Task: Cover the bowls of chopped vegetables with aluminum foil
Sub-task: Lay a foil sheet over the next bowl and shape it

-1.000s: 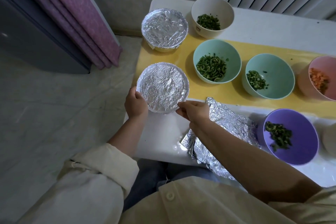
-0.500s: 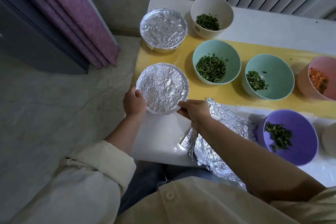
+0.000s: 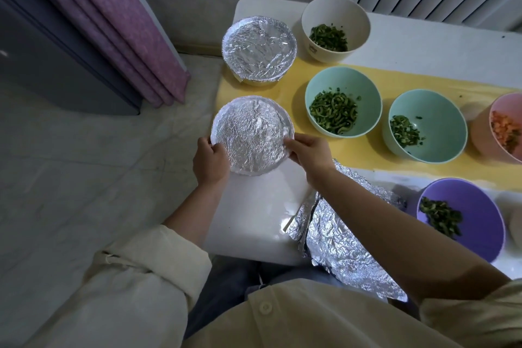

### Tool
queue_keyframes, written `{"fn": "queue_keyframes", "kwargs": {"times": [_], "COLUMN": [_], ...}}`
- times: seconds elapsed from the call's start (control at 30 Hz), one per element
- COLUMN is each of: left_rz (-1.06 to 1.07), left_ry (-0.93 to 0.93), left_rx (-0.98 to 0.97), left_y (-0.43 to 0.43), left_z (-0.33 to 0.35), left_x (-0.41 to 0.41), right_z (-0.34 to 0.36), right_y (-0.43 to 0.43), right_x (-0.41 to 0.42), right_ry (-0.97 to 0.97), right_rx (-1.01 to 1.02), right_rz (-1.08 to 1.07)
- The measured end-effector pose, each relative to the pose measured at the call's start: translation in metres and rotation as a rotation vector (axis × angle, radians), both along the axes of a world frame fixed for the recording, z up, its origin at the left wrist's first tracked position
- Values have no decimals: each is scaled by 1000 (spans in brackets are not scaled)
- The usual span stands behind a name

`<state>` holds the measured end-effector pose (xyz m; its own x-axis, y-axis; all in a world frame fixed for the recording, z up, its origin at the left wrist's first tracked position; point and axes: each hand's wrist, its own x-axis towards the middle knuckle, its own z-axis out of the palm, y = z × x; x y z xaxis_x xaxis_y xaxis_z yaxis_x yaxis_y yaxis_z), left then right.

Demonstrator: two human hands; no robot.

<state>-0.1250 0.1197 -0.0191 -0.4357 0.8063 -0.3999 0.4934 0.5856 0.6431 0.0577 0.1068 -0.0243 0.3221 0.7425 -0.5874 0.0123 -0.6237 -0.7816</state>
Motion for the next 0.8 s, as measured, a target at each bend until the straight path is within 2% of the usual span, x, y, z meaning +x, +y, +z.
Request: {"fn": "queue_keyframes", "kwargs": {"times": [0.1,0.2,0.43,0.57,0.73,0.8], "left_rz": [61,65,8,20,83,125], "left_ry": [-7,-5,32,33,10,-50], "left_rx": [-58,-55,-26,-49,-70,-94], "left_y": [1,0,-2,-3,-2,-3], "left_z": [2,3,1,4,10,14], "left_x": [0,0,2,5,7,10], "right_z": [2,4,-9,-8,3,6], "right_y": [2,-2,4,6,10,16], "right_x": [-2,-7,-19,-18,-22,-25], "right_ry": [-31,103,-4,-2,180,150], "right_rx": [-32,-117,-105,-95,-196,-162], "right_rz": [2,1,-56,-38,1,-4]}}
